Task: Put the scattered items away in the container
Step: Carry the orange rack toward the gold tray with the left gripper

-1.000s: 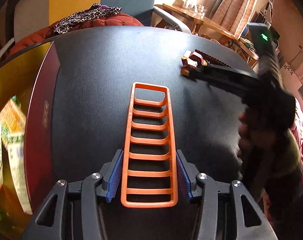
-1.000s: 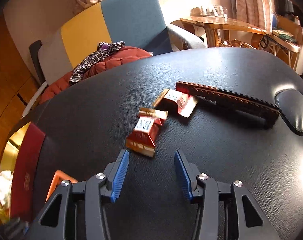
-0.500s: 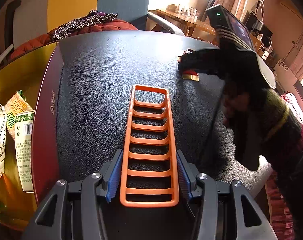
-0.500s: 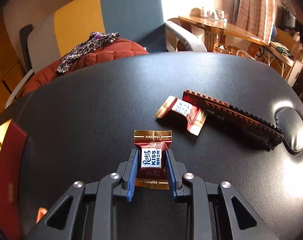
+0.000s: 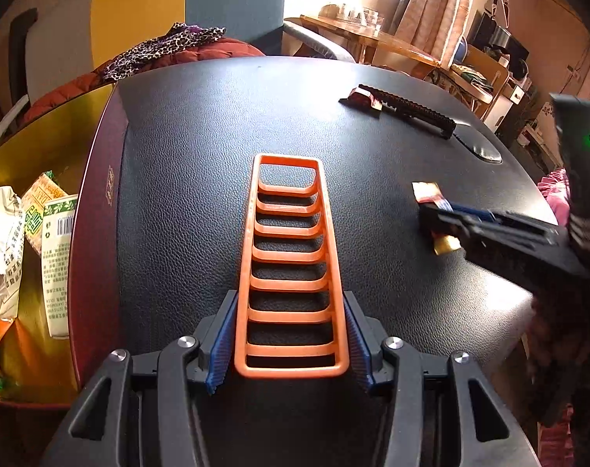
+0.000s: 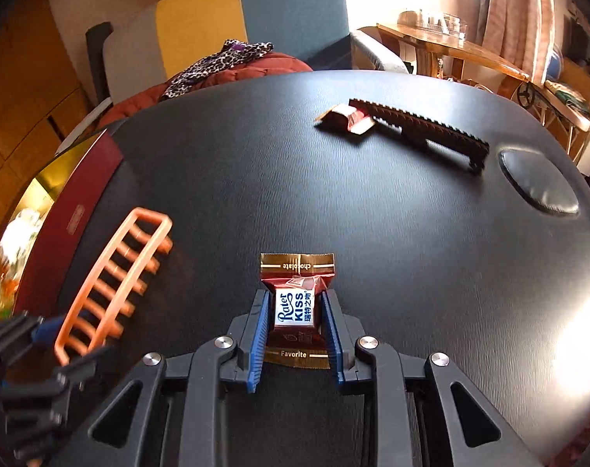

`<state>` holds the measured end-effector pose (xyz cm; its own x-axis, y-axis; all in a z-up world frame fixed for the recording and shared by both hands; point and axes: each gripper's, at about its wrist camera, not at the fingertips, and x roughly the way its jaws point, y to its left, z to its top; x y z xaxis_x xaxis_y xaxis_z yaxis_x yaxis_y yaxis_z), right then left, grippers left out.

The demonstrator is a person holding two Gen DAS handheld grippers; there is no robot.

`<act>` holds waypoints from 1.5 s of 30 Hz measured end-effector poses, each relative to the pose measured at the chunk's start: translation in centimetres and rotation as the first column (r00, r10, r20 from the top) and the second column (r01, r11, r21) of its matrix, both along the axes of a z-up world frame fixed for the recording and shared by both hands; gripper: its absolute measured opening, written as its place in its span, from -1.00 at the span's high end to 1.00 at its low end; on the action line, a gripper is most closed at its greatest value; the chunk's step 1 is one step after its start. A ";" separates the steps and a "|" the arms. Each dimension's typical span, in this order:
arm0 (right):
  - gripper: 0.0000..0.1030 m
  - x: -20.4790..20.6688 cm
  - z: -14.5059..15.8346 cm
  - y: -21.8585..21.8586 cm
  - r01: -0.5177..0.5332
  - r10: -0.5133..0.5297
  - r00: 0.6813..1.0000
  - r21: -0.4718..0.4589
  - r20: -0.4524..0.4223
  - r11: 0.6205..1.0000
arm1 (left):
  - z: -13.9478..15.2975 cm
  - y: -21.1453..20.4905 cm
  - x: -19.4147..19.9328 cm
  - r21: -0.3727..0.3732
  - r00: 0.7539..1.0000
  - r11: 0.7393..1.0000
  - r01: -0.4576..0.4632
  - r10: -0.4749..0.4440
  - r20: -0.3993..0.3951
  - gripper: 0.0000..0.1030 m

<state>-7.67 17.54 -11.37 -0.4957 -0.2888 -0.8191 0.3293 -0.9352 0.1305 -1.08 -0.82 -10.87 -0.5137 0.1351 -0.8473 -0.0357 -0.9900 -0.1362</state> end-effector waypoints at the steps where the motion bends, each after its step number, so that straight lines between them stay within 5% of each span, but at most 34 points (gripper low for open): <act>1: 0.45 0.8 0.0 0.3 -0.004 0.004 1.000 -0.006 0.002 1.000 | 0.0 0.0 0.2 0.004 1.000 1.000 0.005 -0.005 0.001 0.01; 4: 0.37 2.9 0.1 1.0 -0.011 0.012 1.000 -0.035 0.010 0.999 | 0.1 0.0 0.4 0.049 1.000 0.999 0.015 -0.016 0.007 -0.06; 7: 0.00 4.6 0.4 1.9 0.004 -0.003 1.000 -0.085 0.011 0.996 | 0.3 -0.8 0.6 0.127 1.000 0.992 0.008 -0.011 0.018 -0.12; 12: -0.07 6.4 0.8 2.8 0.048 -0.052 0.998 -0.131 -0.032 0.990 | 0.7 -1.5 0.8 0.160 1.000 0.987 0.015 -0.018 0.016 -0.14; 20: -0.07 6.3 0.6 2.0 0.086 -0.091 0.994 -0.091 -0.060 0.992 | 1.8 -0.6 0.2 0.103 0.999 0.993 0.048 -0.046 -0.022 -0.17; 29: -0.07 5.6 1.1 1.7 0.106 -0.114 0.991 -0.120 -0.062 0.987 | 1.6 -0.3 -2.5 0.035 0.998 0.998 0.058 -0.058 0.019 -0.18; 33: 0.07 4.9 0.7 1.3 0.113 -0.118 0.992 -0.100 -0.044 0.989 | 1.0 -0.2 -3.0 0.017 0.997 0.997 0.071 -0.071 0.036 -0.18; 36: 0.38 4.6 0.3 0.7 0.112 -0.115 0.992 -0.066 -0.047 0.991 | 0.5 0.0 -3.1 0.001 0.995 0.996 0.090 -0.090 0.033 -0.18; 45: 0.41 4.6 0.0 -0.2 0.111 -0.111 0.990 0.002 -0.083 0.994 | 0.0 -0.2 -2.6 -0.014 0.996 0.996 0.093 -0.093 0.006 0.03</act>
<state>-3.02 17.33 -11.42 -0.5906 -0.2229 -0.7756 0.2329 -0.9673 0.1006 -3.69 -1.04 -10.89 -0.4947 0.1697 -0.8524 -0.1267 -0.9844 -0.1225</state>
